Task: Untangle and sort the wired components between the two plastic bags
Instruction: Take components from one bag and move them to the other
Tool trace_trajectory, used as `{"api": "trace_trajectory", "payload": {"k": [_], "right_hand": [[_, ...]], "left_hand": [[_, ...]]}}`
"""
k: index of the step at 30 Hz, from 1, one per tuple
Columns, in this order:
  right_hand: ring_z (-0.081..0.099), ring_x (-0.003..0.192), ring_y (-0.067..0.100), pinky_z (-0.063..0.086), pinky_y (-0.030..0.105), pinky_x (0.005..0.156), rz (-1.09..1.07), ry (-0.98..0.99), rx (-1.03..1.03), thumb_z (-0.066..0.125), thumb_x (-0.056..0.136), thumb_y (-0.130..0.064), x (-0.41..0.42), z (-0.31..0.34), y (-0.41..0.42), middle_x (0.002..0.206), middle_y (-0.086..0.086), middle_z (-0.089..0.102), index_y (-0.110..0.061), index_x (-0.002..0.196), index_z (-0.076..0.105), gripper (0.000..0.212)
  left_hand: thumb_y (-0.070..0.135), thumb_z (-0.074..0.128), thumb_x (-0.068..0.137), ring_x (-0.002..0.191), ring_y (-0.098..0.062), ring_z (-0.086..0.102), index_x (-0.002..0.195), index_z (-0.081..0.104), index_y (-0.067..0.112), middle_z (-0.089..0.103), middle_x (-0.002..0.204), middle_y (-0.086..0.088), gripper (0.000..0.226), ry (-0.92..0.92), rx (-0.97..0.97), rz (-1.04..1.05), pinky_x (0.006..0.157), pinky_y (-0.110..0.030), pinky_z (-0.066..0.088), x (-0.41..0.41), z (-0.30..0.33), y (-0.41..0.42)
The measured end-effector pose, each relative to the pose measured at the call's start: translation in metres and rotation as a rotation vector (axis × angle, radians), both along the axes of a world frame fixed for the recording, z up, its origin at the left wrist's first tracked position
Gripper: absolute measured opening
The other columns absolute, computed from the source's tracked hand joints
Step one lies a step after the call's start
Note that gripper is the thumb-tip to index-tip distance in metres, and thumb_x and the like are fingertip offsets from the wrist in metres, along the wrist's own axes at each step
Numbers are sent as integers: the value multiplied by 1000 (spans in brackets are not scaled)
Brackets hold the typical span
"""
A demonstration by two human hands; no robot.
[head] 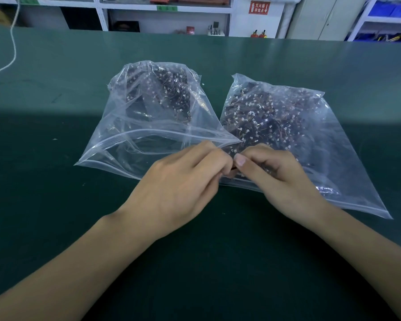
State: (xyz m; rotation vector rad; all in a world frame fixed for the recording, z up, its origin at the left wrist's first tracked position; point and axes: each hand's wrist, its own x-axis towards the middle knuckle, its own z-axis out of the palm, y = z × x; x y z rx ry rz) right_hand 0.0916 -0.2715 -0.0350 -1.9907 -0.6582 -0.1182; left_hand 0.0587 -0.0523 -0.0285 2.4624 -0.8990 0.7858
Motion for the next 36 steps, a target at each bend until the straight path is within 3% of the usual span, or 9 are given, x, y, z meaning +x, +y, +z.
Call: {"api": "trace_trajectory", "payload": {"k": [2,5,8,12,16,22,36], "right_hand": [[66,101,16,48,25,92,23,-3,3,56,106,-41,-1,1,1,89,-12,76,-25,92,80,32],[65,93,16,48,28,86,31,-32,-8,61,106,-38,-1,-1,2,85,-14,73,-23,90,79,28],[69,90,21,53,33,86,24,15,49,62,103,-27,2,-3,1,87,-4,76,-16,93,77,22],[71,86,17,53,24,84,6,4,84,66,102,-19,4,-4,0,88,-2,76,-14,97,77,13],[70,88,18,54,28,83,-29,-73,22,66,102,-24,4,-7,0,87,-8,75,-16,96,77,14],[66,90,19,52,29,81,-44,-176,-69,67,101,-24,3,-6,-2,86,-10,72,-17,94,77,14],[68,90,19,54,35,82,-32,-152,-89,66,102,-22,2,-6,-2,88,-9,73,-17,97,77,13]], "left_hand": [[-2,63,95,84,-16,58,97,64,12,62,97,4,14,-46,-15,-9,70,-26,45,1,0,-2],[0,65,96,87,-13,59,96,63,12,61,99,7,12,-83,-51,-38,74,-27,49,3,-5,-6],[13,67,99,97,-7,58,108,61,22,57,105,16,14,20,-184,-20,79,-29,51,5,-10,-3],[37,64,101,108,-5,59,123,58,32,54,116,22,24,129,-262,113,84,-27,53,11,-11,6],[36,64,103,93,-9,58,99,69,24,59,96,16,14,125,-219,122,74,-37,52,11,-11,7],[28,69,96,86,-14,58,85,69,21,58,85,13,13,138,-254,104,70,-42,51,7,-10,1],[29,67,96,85,-14,58,84,69,19,58,84,12,15,140,-255,93,69,-43,51,7,-10,1]]}}
